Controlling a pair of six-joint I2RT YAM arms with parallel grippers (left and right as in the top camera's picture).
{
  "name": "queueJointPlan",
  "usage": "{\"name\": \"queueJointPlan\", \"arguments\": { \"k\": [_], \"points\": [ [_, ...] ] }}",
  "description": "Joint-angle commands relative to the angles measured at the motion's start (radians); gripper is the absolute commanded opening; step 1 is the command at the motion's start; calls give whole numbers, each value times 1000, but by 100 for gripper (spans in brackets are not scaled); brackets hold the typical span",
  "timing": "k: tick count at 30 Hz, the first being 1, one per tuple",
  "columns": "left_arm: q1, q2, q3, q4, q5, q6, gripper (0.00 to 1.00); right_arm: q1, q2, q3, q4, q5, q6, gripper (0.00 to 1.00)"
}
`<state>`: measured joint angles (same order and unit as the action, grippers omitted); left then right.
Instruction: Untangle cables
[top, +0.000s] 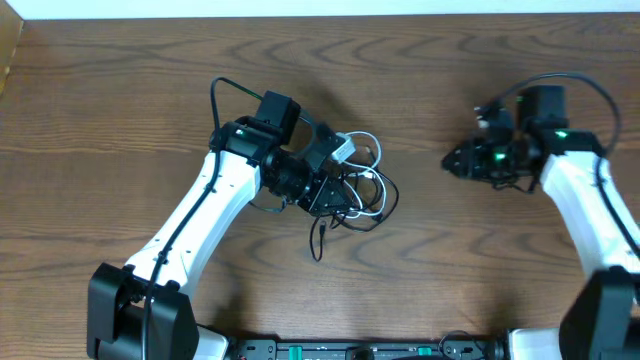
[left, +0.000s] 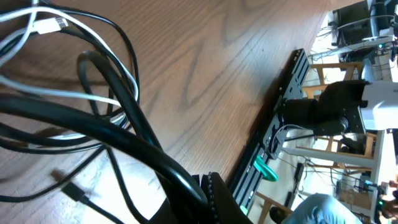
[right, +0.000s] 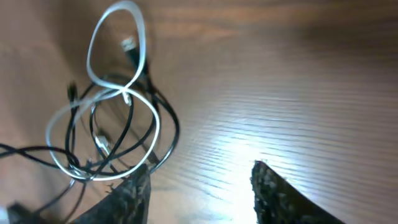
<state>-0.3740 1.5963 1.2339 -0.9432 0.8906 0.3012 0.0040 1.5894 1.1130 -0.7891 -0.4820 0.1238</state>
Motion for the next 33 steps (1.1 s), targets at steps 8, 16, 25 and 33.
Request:
{"name": "queueJointPlan", "arguments": {
  "k": [8,16,25,33],
  "points": [
    [-38,-3,4,-69,-225,-43,8,200,166,-10,105,-86,-103,52],
    [-38,-3,4,-69,-428,-222,8,331,280,-10,336,-40,-27,41],
    [-38,-3,4,-69,-428,-222,8,402,327,-10,396,0,11,41],
    [-38,-3,4,-69,-428,-222,8,441,328,-10,396,146,37,38]
  ]
}}
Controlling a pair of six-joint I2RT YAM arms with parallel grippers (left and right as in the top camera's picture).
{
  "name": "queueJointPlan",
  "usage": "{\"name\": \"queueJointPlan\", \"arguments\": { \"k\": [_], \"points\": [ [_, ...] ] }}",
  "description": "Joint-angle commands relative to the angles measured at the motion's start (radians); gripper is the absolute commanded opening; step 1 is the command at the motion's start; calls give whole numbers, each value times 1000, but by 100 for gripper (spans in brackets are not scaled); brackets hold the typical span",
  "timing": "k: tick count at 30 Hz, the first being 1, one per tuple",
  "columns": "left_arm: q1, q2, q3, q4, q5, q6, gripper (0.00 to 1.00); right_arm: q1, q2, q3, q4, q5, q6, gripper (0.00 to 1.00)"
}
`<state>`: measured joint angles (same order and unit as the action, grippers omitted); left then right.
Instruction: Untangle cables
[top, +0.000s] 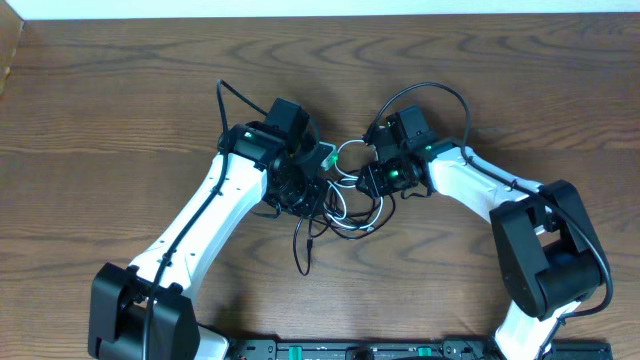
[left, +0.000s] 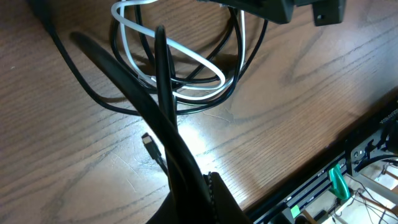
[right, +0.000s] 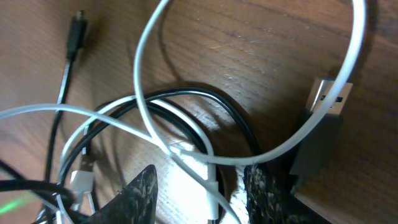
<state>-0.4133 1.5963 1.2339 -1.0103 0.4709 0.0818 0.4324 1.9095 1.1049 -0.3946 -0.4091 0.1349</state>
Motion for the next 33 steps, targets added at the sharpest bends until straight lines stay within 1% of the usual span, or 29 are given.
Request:
{"name": "queueJointPlan", "arguments": {
  "k": [1,3,8,10,15,18,21,24,27,31,33],
  "points": [
    [2,-3,4,-2,-9,-6,8,15,8,-3,2,74,26,34],
    [2,-3,4,-2,-8,-6,8,21,9,-3,1,74,30,25],
    [2,-3,4,-2,-8,-10,7,44,9,-6,-2,75,34,12],
    [2,-3,4,-2,-8,-10,8,49,9,-6,-3,79,34,1],
    [2,-3,4,-2,-8,-10,8,39,7,-6,-3,109,81,1],
    [2,-3,4,-2,-9,-10,8,3,-18,-2,-19,115,90,1],
    [2,-3,4,-2,-9,-10,8,-64,-78,8,-67,115,89,1],
    [2,-3,4,-2,-9,-9,8,-162,-181,8,-127,138,89,1],
    [2,-3,4,-2,-12,-9,8,-257,-275,8,-189,226,89,1],
    [2,-3,4,-2,-13,-9,8,-402,-389,9,-277,410,93,1],
    [2,-3,4,-2,-13,-9,8,-486,-436,8,-319,505,117,1]
  ]
}}
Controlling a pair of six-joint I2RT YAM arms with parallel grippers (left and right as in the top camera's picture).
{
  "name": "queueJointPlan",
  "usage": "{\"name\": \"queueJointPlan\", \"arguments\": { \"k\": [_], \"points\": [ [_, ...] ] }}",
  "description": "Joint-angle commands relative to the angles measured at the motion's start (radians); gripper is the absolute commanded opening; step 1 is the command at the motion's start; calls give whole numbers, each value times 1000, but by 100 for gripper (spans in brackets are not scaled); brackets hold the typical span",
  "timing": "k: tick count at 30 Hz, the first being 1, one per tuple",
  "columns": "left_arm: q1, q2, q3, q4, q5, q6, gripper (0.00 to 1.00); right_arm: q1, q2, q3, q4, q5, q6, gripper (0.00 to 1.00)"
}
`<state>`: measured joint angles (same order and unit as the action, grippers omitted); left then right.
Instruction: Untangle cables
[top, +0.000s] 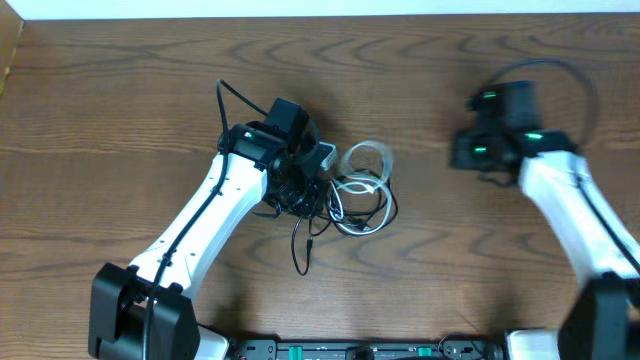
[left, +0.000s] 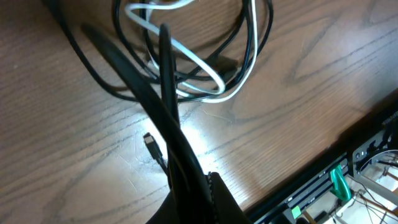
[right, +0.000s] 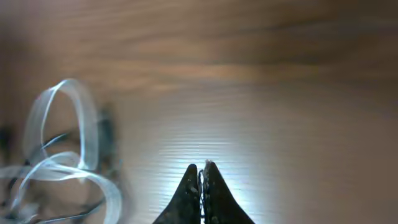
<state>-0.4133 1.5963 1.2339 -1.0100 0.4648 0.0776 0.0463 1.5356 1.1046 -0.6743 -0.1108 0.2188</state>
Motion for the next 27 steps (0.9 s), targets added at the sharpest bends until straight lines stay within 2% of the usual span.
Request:
{"name": "queueJointPlan", "arguments": {
  "k": [1,4,9,11,14,19,24,27],
  "points": [
    [2,-3,4,-2,-6,-5,8,-138,-78,9,-54,239,41,1],
    [2,-3,4,-2,-6,-5,8,-267,-107,9,-85,241,58,1],
    [2,-3,4,4,-6,-5,8,-386,-103,6,-101,-102,34,1],
    [2,-3,4,8,-6,-5,8,-384,-93,6,-99,-264,-51,8],
    [2,-3,4,11,-24,-6,8,-353,-77,6,-102,-418,-146,15],
    [2,-3,4,20,-282,-226,8,-245,-55,6,-139,-508,-265,23],
    [2,-3,4,54,-201,-229,7,-79,-18,6,-172,-563,-332,27],
    [2,-3,4,82,-133,-217,6,28,21,5,-171,-563,-357,43]
  ]
}}
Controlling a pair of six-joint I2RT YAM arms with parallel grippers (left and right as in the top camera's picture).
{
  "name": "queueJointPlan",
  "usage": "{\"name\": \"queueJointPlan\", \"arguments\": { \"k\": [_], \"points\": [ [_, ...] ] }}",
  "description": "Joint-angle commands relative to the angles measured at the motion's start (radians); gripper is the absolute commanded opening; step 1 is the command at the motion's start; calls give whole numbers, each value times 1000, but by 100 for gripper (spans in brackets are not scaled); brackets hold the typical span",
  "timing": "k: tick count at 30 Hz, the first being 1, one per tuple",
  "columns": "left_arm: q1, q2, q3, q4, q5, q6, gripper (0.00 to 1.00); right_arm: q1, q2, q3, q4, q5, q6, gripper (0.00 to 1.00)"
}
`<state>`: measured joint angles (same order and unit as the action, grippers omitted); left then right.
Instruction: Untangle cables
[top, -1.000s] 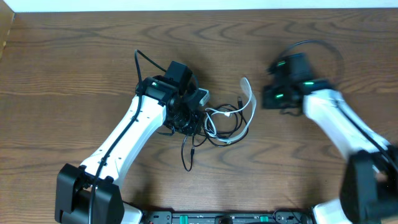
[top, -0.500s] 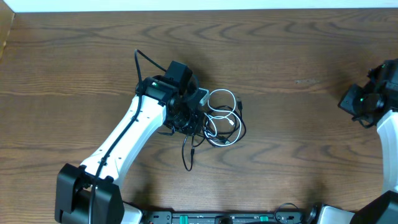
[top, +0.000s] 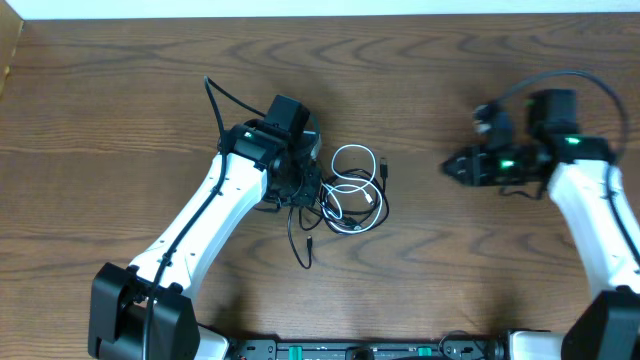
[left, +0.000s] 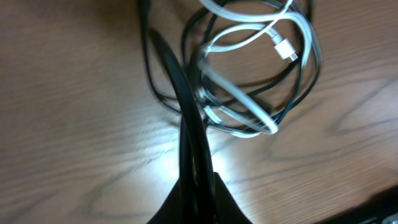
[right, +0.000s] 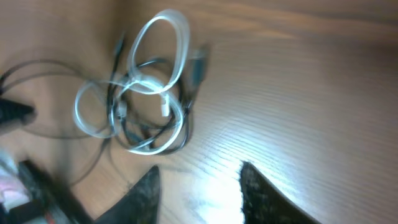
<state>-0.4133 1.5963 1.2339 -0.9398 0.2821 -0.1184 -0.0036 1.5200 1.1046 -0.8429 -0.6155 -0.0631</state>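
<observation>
A tangle of black and white cables (top: 350, 190) lies mid-table, with a white loop (top: 350, 160) at its top and a thin black tail (top: 300, 245) trailing toward the front. My left gripper (top: 303, 183) sits at the tangle's left edge, shut on a thick black cable (left: 186, 106) that runs from its jaws (left: 198, 186) into the loops. A white USB plug (left: 283, 46) shows among them. My right gripper (top: 452, 166) stands open well to the right of the tangle, pointing at it, with nothing between its fingers (right: 255, 186). It sees the tangle (right: 149, 106) ahead.
Bare wooden table (top: 120, 90) surrounds the cables. The right arm's own black cable (top: 560, 80) arcs above its wrist. A white wall edge (top: 320, 8) runs along the back.
My right gripper was shut at the right; now it is open in about the same place, facing the tangle. My left gripper has turned a little and the loops have shifted.
My left gripper stayed shut on the black cable throughout. My right gripper was open far to the right, then open at the tangle around a white cable by a USB plug, then shut back at the right. Now it is open there, and the white loop lies spread.
</observation>
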Motion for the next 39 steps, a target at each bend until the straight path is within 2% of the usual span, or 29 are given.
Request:
{"name": "queueJointPlan", "arguments": {
  "k": [1,9,19,22,24,26,27,28,32,33,35,39],
  "points": [
    [2,-3,4,23,74,-21,8,143,66,5,7,-58,-82,49],
    [2,-3,4,29,81,-21,8,380,226,5,140,-60,-61,55],
    [2,-3,4,29,76,-21,8,518,314,5,340,-124,0,53],
    [2,-3,4,29,76,-21,8,534,314,5,405,-119,51,47],
    [2,-3,4,29,76,-21,8,542,314,5,441,-83,102,36],
    [2,-3,4,29,76,-21,8,551,314,5,458,-10,159,13],
    [2,-3,4,29,76,-21,8,556,314,5,458,33,189,4],
    [2,-3,4,29,73,-21,8,561,315,5,456,79,223,1],
    [2,-3,4,28,56,-21,8,573,315,5,406,235,307,1],
    [2,-3,4,23,3,-22,8,572,315,5,344,374,378,1],
    [4,-3,4,13,-57,-26,8,557,313,6,267,544,428,1],
    [12,-3,4,-7,-168,-27,8,487,257,17,138,761,433,1]
  ]
}}
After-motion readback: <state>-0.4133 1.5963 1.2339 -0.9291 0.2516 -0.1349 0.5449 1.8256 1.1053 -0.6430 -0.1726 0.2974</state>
